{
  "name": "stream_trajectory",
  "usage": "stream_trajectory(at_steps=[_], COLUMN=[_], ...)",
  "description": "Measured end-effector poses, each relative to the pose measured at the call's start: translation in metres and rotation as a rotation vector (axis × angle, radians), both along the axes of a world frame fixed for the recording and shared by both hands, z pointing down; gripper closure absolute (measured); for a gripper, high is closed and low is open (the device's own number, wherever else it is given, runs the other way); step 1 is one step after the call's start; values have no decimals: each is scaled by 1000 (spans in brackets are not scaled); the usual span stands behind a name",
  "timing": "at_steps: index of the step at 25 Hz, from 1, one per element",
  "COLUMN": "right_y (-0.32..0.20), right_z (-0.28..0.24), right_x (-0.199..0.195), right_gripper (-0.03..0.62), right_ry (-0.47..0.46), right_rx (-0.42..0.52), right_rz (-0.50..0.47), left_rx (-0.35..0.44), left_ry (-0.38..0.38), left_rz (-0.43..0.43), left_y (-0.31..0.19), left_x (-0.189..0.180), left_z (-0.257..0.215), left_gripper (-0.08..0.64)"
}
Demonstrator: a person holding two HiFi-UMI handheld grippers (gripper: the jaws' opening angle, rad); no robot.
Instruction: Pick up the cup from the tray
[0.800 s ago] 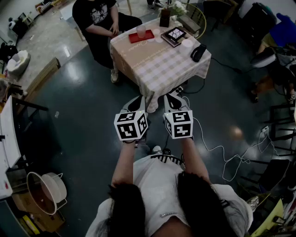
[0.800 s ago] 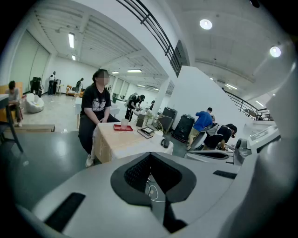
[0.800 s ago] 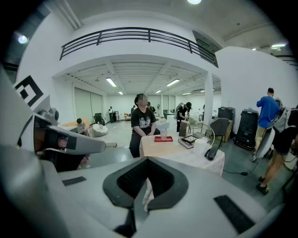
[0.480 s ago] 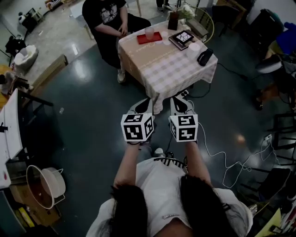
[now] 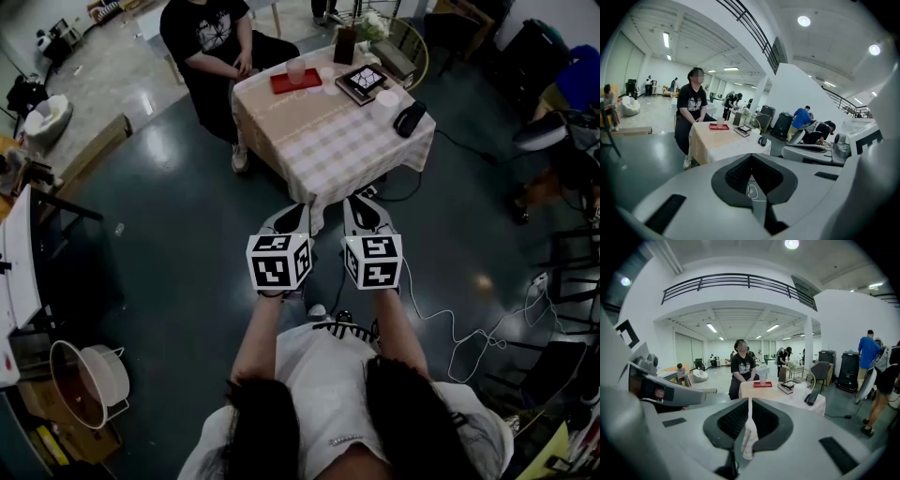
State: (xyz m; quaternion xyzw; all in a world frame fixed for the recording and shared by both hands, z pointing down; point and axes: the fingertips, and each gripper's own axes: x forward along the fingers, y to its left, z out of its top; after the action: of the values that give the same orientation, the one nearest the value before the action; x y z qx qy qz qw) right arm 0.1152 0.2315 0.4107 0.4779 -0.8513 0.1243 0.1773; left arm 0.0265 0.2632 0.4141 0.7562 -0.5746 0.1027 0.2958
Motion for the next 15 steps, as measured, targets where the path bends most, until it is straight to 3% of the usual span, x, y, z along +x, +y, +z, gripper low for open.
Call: stream_trajectory(at_steps=[6, 10, 15], right_y=[-40, -74, -123], right_z=[-5, -8, -5], right_x=[-15, -35, -55], right_gripper=[575, 455, 426], right_ry=[-56, -84, -74], right_rx=[20, 19, 5], right_rz=[-14, -66, -64], left_rx=[-3, 1, -2], left_ry=[-9, -1, -9], left_rz=[21, 24, 49], left_y=[-40, -80, -132], left_x=[-11, -24, -41], left_z=[5, 4, 2], left_gripper=[554, 554, 554])
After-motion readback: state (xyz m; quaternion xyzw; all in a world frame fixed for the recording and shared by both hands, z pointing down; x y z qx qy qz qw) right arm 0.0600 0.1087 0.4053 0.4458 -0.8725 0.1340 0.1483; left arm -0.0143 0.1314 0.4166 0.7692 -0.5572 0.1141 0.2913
